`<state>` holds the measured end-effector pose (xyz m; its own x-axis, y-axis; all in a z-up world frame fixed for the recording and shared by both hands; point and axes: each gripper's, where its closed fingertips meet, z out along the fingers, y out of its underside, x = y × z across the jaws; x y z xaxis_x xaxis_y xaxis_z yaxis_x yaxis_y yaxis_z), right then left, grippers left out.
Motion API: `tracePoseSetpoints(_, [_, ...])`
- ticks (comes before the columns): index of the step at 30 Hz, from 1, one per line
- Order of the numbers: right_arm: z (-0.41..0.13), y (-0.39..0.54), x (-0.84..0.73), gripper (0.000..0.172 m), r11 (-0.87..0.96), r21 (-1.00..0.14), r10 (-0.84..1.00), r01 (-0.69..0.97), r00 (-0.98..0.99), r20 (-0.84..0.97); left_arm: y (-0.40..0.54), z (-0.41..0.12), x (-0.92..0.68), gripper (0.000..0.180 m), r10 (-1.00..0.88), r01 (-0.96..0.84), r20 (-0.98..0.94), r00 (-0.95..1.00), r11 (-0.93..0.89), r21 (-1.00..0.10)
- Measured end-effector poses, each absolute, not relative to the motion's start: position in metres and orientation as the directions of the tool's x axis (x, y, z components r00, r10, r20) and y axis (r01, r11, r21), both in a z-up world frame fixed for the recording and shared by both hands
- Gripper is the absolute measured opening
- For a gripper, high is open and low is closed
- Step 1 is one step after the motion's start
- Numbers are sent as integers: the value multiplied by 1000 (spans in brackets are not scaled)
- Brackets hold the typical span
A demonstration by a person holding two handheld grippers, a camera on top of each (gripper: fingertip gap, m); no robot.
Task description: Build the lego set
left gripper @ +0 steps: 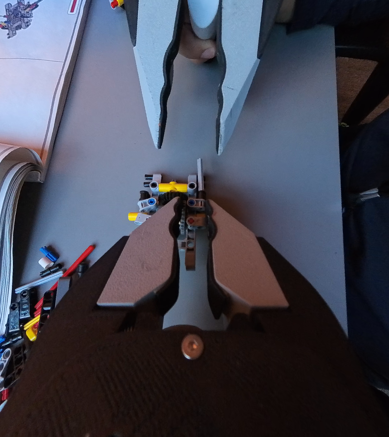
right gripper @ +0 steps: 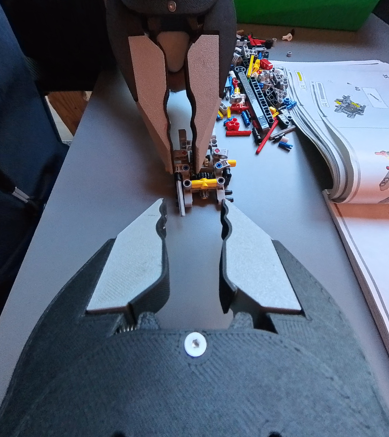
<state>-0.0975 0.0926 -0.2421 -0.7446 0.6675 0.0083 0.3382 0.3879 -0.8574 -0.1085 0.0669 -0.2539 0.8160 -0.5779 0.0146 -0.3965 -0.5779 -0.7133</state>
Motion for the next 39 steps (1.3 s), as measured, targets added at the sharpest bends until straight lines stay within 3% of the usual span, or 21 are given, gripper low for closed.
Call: tracePoseSetpoints(39, [-243, 91, -96, 41, 389, -854, 655, 345, -756, -7, 67, -254, -108, 17, -578, -393, 17, 816, -576, -717])
